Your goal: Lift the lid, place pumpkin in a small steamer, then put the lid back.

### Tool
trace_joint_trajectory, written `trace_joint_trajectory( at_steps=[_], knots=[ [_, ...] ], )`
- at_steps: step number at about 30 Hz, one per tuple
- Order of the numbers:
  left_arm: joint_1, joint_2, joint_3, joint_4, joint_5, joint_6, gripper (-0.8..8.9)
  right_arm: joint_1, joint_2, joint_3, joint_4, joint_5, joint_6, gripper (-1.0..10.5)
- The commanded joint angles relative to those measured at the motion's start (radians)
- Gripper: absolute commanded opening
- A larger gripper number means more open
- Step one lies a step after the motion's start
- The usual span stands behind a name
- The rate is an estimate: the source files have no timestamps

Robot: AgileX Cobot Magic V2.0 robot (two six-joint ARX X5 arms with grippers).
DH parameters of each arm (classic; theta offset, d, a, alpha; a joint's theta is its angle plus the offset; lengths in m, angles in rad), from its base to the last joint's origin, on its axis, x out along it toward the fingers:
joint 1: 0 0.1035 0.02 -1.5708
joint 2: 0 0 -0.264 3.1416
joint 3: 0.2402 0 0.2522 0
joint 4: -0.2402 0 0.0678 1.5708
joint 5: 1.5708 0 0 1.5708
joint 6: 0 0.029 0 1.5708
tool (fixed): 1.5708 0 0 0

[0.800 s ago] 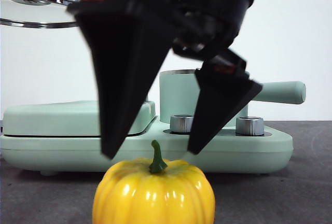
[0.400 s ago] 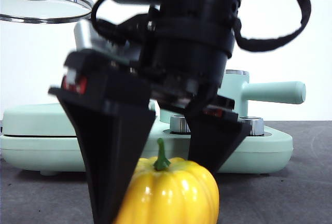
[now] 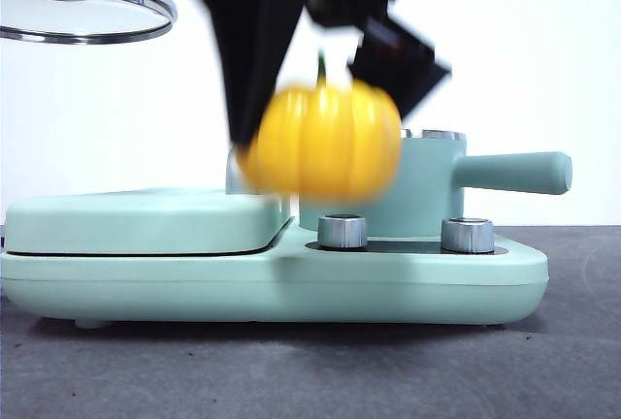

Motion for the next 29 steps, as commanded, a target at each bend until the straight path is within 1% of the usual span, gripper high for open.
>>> trace_joint_trajectory(
  at_steps=[1, 3, 5, 9, 12, 15, 19, 29],
  knots=[
    [-0.005, 0.000, 0.013, 0.033, 0.005, -0.005, 0.07, -0.077, 0.040, 0.178, -0.043, 0.037, -0.043, 3.4],
    [-0.005, 0.000, 0.013, 0.034, 0.005, -0.004, 0.07, -0.159, 0.109, 0.335, -0.085, 0.076, -0.085, 3.4],
    [-0.005, 0.000, 0.013, 0.034, 0.005, -0.005, 0.07, -0.209, 0.168, 0.438, -0.114, 0.078, -0.105, 3.4],
    [-0.006, 0.000, 0.013, 0.043, 0.005, -0.005, 0.07, -0.297, 0.311, 0.635, -0.180, 0.078, -0.116, 3.4],
    [-0.010, 0.000, 0.013, 0.043, 0.005, -0.005, 0.07, -0.345, 0.396, 0.731, -0.232, 0.077, -0.119, 3.4],
    [-0.014, 0.000, 0.013, 0.045, 0.005, -0.005, 0.07, -0.380, 0.444, 0.758, -0.241, 0.071, -0.119, 3.4],
    [-0.020, 0.001, 0.013, 0.045, 0.005, -0.005, 0.07, -0.400, 0.483, 0.758, -0.253, 0.050, -0.118, 3.4],
    [-0.024, 0.001, 0.013, 0.047, 0.005, -0.005, 0.07, -0.372, 0.537, 0.755, -0.239, 0.049, -0.119, 3.4]
  ],
)
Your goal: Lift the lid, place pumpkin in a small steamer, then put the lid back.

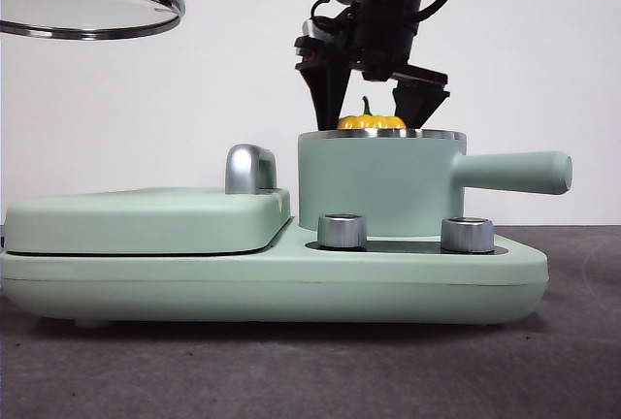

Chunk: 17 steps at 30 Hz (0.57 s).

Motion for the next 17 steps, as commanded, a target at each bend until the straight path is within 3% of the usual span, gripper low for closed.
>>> trace_joint_trajectory(
  at_steps=[1, 17],
  knots=[
    [-0.005, 0.001, 0.013, 0.031, 0.005, -0.005, 0.07, 0.011, 0.039, 0.027, -0.002, 0.002, -0.008, 3.4],
    [-0.011, 0.001, 0.013, 0.030, 0.005, -0.012, 0.07, 0.016, 0.095, 0.026, -0.045, 0.079, 0.008, 3.4]
  ],
)
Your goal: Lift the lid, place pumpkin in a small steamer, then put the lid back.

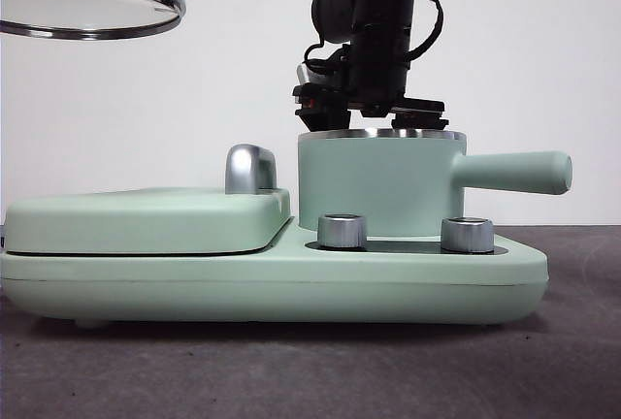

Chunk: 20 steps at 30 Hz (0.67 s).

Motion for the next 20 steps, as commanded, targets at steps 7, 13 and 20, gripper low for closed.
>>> trace_joint_trajectory(
  at_steps=[7, 13, 20],
  knots=[
    [-0.015, 0.001, 0.013, 0.029, 0.005, -0.009, 0.07, 0.008, 0.024, 0.026, -0.054, 0.000, 0.008, 3.4],
    [-0.016, 0.001, 0.013, 0.030, 0.005, -0.009, 0.07, 0.008, 0.024, 0.025, -0.069, 0.000, 0.011, 4.9],
    [-0.027, 0.002, 0.013, 0.034, 0.005, -0.013, 0.07, 0.007, -0.024, 0.055, -0.075, 0.001, 0.019, 4.9]
  ],
)
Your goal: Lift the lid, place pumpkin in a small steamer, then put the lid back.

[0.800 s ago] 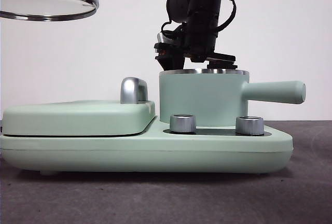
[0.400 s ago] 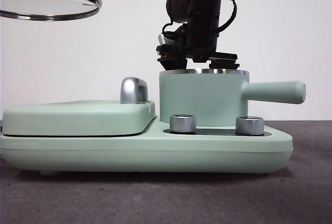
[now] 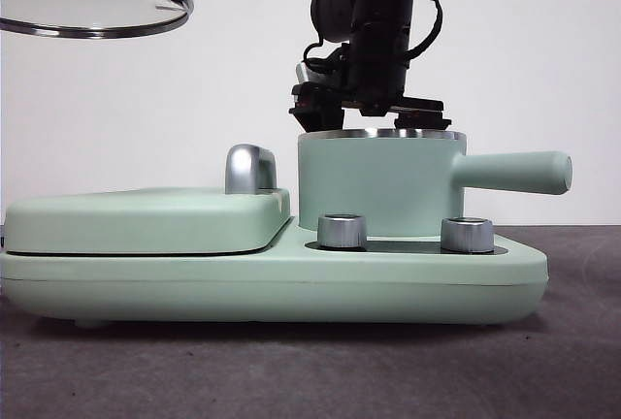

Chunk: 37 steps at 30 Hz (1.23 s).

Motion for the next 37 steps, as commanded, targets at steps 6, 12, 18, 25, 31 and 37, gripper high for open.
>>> trace_joint_trajectory(
  at_steps=[6, 12, 18, 25, 31, 37],
  knots=[
    [-0.031, 0.043, 0.013, 0.090, 0.005, -0.020, 0.07, 0.004, -0.235, 0.051, -0.079, 0.001, 0.027, 4.9],
    [-0.106, 0.155, 0.014, 0.233, 0.005, -0.016, 0.06, 0.011, -0.518, -0.113, -0.079, 0.001, 0.002, 4.9],
    [-0.183, 0.288, 0.018, 0.352, 0.005, -0.029, 0.06, 0.010, -0.906, -0.574, -0.063, 0.082, 0.002, 4.9],
    [-0.268, 0.499, 0.182, 0.360, 0.005, -0.045, 0.06, 0.011, -1.453, -1.077, 0.153, -0.073, 0.051, 4.9],
    [-0.307, 0.695, 0.412, 0.316, 0.005, 0.004, 0.06, 0.011, -1.849, -1.312, 0.196, -0.079, 0.151, 4.9],
    [-0.317, 0.821, 0.526, 0.280, 0.005, 0.041, 0.06, 0.011, -2.009, -1.341, 0.196, -0.079, 0.151, 4.9]
  ],
)
